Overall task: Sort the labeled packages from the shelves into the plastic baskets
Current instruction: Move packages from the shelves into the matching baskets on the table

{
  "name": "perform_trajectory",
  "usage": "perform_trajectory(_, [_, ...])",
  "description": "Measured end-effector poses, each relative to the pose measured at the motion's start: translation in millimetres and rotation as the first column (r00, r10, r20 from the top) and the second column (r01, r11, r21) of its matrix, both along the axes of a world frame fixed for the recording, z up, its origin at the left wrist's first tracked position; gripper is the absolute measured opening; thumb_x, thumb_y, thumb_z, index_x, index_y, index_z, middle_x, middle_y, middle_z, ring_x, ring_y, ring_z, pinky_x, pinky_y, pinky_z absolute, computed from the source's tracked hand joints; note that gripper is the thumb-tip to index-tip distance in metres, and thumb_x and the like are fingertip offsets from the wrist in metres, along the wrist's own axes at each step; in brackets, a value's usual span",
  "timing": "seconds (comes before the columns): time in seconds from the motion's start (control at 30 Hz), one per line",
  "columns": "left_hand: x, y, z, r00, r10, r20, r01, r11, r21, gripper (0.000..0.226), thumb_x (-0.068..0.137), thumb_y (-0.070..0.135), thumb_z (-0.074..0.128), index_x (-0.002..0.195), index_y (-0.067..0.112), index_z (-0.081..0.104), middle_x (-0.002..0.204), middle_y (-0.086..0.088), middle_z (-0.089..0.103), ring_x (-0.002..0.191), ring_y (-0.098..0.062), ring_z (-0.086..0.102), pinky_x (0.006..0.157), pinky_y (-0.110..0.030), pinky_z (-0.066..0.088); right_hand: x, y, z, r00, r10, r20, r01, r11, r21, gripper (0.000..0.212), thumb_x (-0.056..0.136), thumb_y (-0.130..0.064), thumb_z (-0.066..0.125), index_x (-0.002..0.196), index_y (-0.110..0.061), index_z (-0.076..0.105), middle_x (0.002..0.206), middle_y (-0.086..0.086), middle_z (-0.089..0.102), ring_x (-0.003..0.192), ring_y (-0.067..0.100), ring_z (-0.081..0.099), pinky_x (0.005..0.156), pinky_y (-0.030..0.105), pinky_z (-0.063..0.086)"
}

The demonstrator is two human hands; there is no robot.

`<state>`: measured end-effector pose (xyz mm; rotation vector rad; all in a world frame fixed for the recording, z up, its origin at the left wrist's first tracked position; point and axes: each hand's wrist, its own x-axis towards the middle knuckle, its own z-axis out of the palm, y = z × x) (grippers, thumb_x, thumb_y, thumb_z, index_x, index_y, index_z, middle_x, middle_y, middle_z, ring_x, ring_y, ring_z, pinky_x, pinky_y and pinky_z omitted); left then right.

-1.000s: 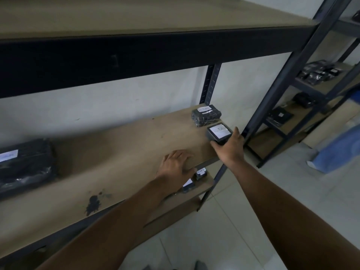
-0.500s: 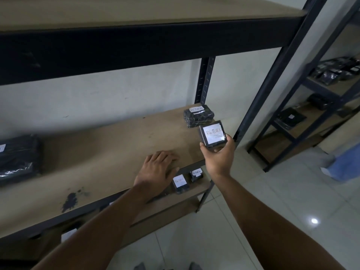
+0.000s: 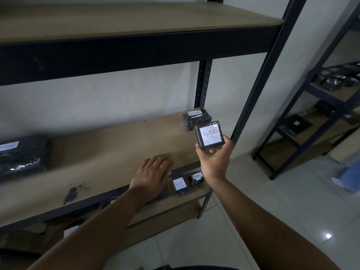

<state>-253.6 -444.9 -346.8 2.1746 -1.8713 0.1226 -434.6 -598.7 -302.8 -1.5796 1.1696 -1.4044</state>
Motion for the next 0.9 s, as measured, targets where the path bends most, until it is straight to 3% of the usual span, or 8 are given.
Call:
perform_trajectory(0.1, [-6, 18, -7, 0.999, 0.034, 0.003, -0.034, 0.999, -0.011, 0.052, 0.106, 0.047, 0.04, 0.152, 0.026, 0.051, 0.156, 0.001, 0.05, 0.141, -0.023, 0.048, 0.119, -0.04, 0.039, 8, 8, -5, 0.997, 0.074, 0.037, -0.075, 0.997, 0.012, 0.08, 0.073, -0.025, 0.096, 0.136, -0.02, 0.048, 0.134, -0.002, 0.06, 0.114, 0.013, 0.067, 0.086, 0.033, 0.063])
perform_trajectory(0.2, [-11, 43, -12, 0.986, 0.122, -0.117, -0.133, 0.988, -0.084, 0.046, 0.099, 0.034, 0.056, 0.144, 0.024, 0.059, 0.145, 0.003, 0.057, 0.133, -0.023, 0.054, 0.112, -0.041, 0.044, 23, 22, -11, 0.988, 0.146, 0.043, -0.148, 0.988, 0.042, 0.078, 0.071, -0.033, 0.096, 0.132, -0.021, 0.048, 0.127, 0.001, 0.061, 0.099, 0.017, 0.068, 0.083, 0.041, 0.061])
perform_trajectory(0.37, [-24, 109, -17, 0.94, 0.317, -0.124, -0.335, 0.928, -0.161, 0.03, 0.092, 0.018, 0.071, 0.121, 0.023, 0.068, 0.125, 0.004, 0.061, 0.114, -0.026, 0.059, 0.096, -0.042, 0.047, 52, 57, -26, 0.937, 0.349, 0.028, -0.35, 0.936, 0.022, 0.08, 0.067, -0.036, 0.097, 0.128, -0.019, 0.047, 0.125, 0.004, 0.059, 0.11, 0.019, 0.067, 0.085, 0.042, 0.06])
perform_trajectory(0.5, [-39, 170, -29, 0.822, 0.54, -0.183, -0.562, 0.82, -0.105, 0.023, 0.098, 0.032, 0.059, 0.117, 0.025, 0.069, 0.124, 0.003, 0.059, 0.112, -0.023, 0.057, 0.094, -0.042, 0.05, 71, 104, -37, 0.861, 0.509, -0.011, -0.509, 0.861, 0.016, 0.081, 0.069, -0.036, 0.097, 0.128, -0.017, 0.045, 0.125, 0.003, 0.059, 0.114, 0.014, 0.067, 0.088, 0.032, 0.061])
perform_trajectory(0.67, [-49, 243, -44, 0.699, 0.678, -0.23, -0.705, 0.706, -0.062, 0.008, 0.098, 0.031, 0.063, 0.105, 0.03, 0.067, 0.115, 0.005, 0.057, 0.103, -0.027, 0.055, 0.087, -0.045, 0.051, 94, 174, -41, 0.758, 0.651, -0.021, -0.65, 0.758, 0.058, 0.081, 0.065, -0.036, 0.097, 0.124, -0.019, 0.045, 0.12, -0.001, 0.062, 0.107, 0.008, 0.067, 0.083, 0.04, 0.062])
perform_trajectory(0.77, [-50, 284, -45, 0.624, 0.735, -0.264, -0.769, 0.637, -0.044, 0.013, 0.099, 0.037, 0.057, 0.097, 0.031, 0.068, 0.11, 0.007, 0.059, 0.099, -0.026, 0.056, 0.086, -0.044, 0.051, 105, 214, -37, 0.686, 0.722, -0.088, -0.72, 0.691, 0.059, 0.081, 0.064, -0.04, 0.096, 0.123, -0.022, 0.045, 0.116, -0.006, 0.06, 0.1, 0.003, 0.065, 0.079, 0.035, 0.06])
perform_trajectory(0.9, [-47, 341, -41, 0.524, 0.8, -0.292, -0.839, 0.544, -0.014, 0.008, 0.096, 0.032, 0.062, 0.092, 0.035, 0.068, 0.104, 0.022, 0.052, 0.101, -0.014, 0.055, 0.082, -0.034, 0.05, 122, 267, -30, 0.593, 0.795, -0.126, -0.797, 0.602, 0.05, 0.082, 0.064, -0.04, 0.097, 0.124, -0.023, 0.043, 0.12, -0.004, 0.061, 0.103, 0.007, 0.066, 0.075, 0.013, 0.055])
